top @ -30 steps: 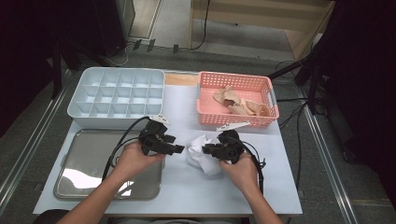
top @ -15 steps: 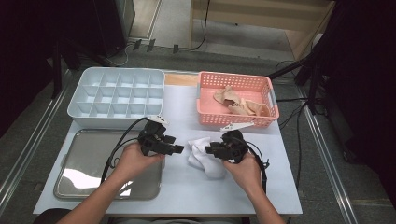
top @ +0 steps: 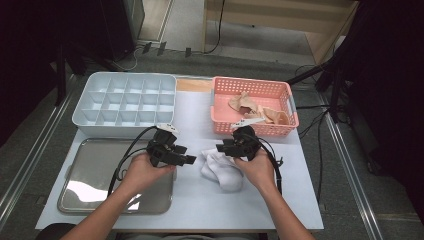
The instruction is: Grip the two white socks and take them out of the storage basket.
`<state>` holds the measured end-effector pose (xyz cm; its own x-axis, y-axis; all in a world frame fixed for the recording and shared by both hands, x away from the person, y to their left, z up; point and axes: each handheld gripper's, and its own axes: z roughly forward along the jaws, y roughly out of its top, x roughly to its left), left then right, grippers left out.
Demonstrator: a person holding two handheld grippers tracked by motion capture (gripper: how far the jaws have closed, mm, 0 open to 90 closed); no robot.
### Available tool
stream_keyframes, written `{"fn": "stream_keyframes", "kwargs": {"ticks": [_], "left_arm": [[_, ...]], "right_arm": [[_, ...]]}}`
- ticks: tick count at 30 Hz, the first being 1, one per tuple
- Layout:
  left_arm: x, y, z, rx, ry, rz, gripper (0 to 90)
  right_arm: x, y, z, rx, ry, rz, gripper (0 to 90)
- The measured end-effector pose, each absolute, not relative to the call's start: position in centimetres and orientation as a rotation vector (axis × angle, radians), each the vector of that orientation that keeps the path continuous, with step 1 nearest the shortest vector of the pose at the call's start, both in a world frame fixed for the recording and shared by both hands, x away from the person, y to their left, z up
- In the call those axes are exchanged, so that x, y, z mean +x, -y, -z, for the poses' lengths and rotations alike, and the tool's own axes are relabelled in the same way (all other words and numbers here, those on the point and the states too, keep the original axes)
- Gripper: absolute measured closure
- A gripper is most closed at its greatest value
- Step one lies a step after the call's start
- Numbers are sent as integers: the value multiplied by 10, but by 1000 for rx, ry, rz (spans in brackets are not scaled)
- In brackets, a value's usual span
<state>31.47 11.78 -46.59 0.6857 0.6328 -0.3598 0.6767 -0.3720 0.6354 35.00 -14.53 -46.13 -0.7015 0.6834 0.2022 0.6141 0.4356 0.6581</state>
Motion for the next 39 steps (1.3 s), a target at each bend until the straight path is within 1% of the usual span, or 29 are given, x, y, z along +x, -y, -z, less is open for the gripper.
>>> {"fn": "stream_keyframes", "kwargs": {"ticks": [2, 3, 6, 12, 14, 15, 16, 17, 18, 19, 22, 26, 27, 31, 39], "left_arm": [[315, -118, 466, 2100, -1004, 71, 425], [314, -119, 466, 2103, -1003, 69, 425], [314, -119, 466, 2103, -1002, 71, 425], [313, -119, 466, 2097, -1004, 71, 425], [313, -118, 467, 2097, -1008, 70, 426], [313, -118, 468, 2098, -1009, 72, 426], [313, -118, 468, 2103, -1006, 70, 425], [313, -118, 468, 2105, -1006, 70, 425], [313, -118, 468, 2105, -1006, 70, 426], [313, -118, 469, 2104, -1006, 71, 426], [314, -118, 469, 2102, -1006, 72, 426], [314, -117, 469, 2100, -1007, 70, 426], [314, -117, 469, 2096, -1009, 70, 426], [314, -116, 469, 2093, -1007, 71, 427], [313, -111, 471, 2099, -999, 72, 428]], "right_arm": [[352, 141, 468, 1166, -2594, -1108, 587], [352, 137, 473, 1153, -2616, -1105, 565], [349, 130, 483, 1129, -2644, -1074, 551], [347, 126, 499, 1130, -2676, -1067, 562], [346, 128, 501, 1157, -2680, -1076, 620], [346, 128, 501, 1157, -2680, -1076, 620], [346, 130, 502, 1144, -2680, -1079, 676], [346, 132, 502, 1157, -2686, -1074, 785], [346, 132, 502, 1157, -2686, -1074, 785], [346, 133, 502, 1187, -2696, -1063, 854], [347, 134, 499, 1231, -2692, -1072, 877], [348, 140, 490, 1260, -2636, -1119, 880], [349, 146, 484, 1274, -2584, -1150, 879], [353, 160, 476, 1331, -2475, -1183, 879], [361, 178, 480, 1403, -2392, -1107, 878]]}}
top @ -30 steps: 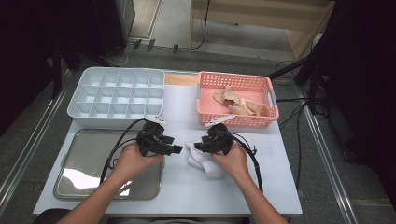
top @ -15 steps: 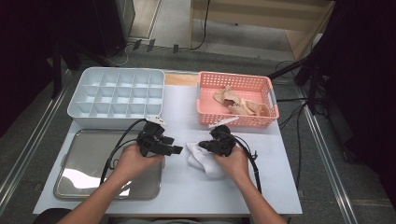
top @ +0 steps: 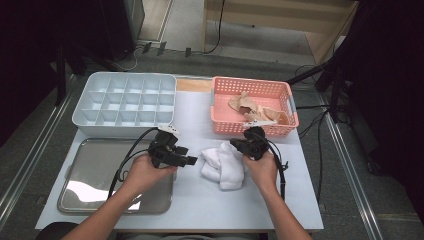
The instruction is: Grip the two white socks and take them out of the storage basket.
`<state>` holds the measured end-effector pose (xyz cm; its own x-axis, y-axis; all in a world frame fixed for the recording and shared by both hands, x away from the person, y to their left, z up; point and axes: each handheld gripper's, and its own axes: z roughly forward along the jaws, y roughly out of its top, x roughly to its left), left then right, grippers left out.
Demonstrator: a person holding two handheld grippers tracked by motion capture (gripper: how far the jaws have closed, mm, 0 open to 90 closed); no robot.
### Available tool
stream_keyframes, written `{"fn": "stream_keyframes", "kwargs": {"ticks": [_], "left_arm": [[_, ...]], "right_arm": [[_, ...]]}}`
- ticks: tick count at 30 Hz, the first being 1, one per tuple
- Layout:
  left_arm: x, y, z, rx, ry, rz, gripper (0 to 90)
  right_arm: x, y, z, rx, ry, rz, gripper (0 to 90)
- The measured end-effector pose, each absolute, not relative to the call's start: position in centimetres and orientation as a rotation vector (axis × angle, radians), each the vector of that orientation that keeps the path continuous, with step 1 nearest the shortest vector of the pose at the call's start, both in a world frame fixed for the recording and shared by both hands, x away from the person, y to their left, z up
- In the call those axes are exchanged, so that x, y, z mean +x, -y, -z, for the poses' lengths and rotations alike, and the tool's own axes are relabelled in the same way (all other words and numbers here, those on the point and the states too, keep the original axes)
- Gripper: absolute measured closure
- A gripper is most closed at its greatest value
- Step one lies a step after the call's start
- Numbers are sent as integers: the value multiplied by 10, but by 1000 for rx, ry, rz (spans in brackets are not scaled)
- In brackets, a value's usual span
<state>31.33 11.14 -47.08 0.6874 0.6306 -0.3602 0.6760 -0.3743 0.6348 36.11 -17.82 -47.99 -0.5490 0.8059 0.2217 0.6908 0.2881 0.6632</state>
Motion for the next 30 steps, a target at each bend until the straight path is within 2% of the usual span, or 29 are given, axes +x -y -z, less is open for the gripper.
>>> {"fn": "stream_keyframes", "kwargs": {"ticks": [10, 11, 13, 14, 19, 25, 30], "left_arm": [[313, -95, 482, 2119, -985, 116, 433], [314, -93, 485, 2121, -987, 125, 433], [314, -92, 486, 2123, -988, 122, 433], [314, -91, 486, 2123, -990, 123, 433], [314, -92, 484, 2114, -989, 112, 434], [314, -97, 480, 2108, -992, 95, 433], [313, -100, 478, 2115, -989, 88, 433]], "right_arm": [[356, 210, 484, 1484, -2338, -1001, 872], [354, 215, 486, 1499, -2331, -1023, 817], [353, 216, 485, 1499, -2333, -1035, 794], [350, 216, 483, 1475, -2334, -1038, 737], [341, 220, 463, 1455, -2285, -1128, 706], [329, 212, 445, 1392, -2307, -1179, 706], [319, 185, 453, 1314, -2413, -1168, 695]]}}
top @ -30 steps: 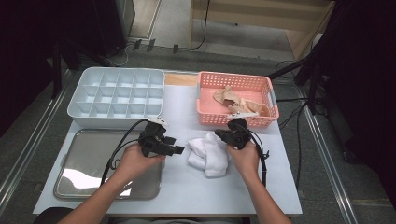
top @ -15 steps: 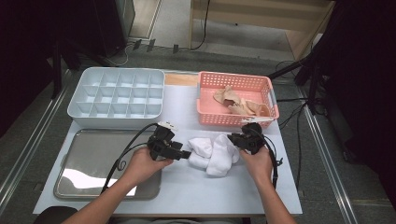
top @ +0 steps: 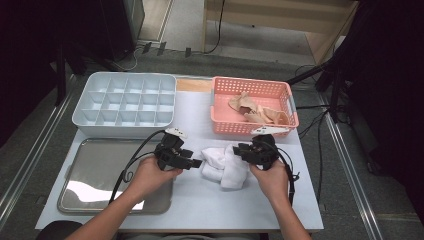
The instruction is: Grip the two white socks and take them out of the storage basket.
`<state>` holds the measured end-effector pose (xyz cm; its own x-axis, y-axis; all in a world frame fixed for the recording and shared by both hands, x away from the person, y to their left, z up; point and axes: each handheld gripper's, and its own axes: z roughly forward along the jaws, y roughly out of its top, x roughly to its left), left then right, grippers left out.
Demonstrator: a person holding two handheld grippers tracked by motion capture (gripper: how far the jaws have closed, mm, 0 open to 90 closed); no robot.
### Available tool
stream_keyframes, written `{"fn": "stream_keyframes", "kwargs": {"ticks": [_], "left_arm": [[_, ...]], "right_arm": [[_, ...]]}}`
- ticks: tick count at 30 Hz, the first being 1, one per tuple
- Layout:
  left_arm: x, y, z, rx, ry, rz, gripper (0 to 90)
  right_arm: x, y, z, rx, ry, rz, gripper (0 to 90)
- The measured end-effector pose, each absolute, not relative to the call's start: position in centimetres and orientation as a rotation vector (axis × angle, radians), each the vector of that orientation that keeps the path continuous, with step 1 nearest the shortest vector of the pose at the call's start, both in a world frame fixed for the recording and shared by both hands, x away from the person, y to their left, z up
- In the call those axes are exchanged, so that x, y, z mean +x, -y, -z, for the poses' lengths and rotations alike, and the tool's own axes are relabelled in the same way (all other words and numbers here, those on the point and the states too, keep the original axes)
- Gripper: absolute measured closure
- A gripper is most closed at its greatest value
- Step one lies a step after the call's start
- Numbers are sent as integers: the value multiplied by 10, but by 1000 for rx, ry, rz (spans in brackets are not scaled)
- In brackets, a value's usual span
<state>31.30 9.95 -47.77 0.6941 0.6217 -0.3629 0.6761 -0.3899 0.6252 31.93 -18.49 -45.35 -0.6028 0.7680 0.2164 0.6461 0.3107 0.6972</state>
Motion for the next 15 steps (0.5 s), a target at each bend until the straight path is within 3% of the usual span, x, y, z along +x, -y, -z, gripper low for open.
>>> {"fn": "stream_keyframes", "kwargs": {"ticks": [5, 12, 15], "left_arm": [[311, -103, 475, 2104, -991, 76, 432], [309, -111, 473, 2094, -1004, 68, 432], [310, -115, 472, 2075, -1017, 72, 432]], "right_arm": [[318, 171, 461, 1276, -2454, -1164, 672], [315, 143, 480, 1196, -2526, -1137, 508], [316, 138, 487, 1177, -2541, -1098, 478]]}}
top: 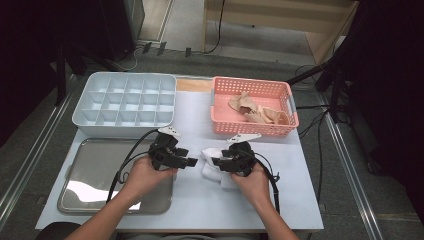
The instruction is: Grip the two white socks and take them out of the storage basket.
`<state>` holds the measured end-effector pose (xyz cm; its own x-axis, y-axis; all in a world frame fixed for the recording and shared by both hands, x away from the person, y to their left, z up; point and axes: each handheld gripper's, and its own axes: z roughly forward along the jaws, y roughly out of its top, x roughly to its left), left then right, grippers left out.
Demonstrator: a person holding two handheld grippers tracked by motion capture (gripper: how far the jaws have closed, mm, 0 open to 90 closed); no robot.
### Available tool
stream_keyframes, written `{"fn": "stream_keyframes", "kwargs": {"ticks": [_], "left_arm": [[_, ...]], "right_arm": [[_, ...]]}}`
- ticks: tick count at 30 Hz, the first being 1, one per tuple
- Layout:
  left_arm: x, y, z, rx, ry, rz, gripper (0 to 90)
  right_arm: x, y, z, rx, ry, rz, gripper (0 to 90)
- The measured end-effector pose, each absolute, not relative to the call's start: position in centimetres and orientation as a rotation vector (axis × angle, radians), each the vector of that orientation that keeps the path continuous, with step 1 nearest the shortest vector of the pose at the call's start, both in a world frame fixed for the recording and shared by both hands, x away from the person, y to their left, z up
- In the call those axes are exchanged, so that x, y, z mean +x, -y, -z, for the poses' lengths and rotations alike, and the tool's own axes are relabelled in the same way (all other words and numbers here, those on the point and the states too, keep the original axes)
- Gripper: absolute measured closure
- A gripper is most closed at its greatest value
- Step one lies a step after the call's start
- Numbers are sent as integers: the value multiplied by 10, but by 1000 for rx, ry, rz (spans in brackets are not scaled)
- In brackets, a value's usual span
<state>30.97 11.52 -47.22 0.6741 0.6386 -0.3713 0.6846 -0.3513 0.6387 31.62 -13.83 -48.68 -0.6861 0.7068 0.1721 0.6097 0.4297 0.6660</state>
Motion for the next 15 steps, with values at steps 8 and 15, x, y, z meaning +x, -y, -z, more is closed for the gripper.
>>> {"fn": "stream_keyframes", "kwargs": {"ticks": [8, 15], "left_arm": [[310, -120, 473, 2068, -1031, 70, 432], [309, -122, 474, 2059, -1044, 70, 432]], "right_arm": [[325, 126, 509, 1209, -2556, -989, 459], [324, 124, 511, 1198, -2529, -990, 741]]}}
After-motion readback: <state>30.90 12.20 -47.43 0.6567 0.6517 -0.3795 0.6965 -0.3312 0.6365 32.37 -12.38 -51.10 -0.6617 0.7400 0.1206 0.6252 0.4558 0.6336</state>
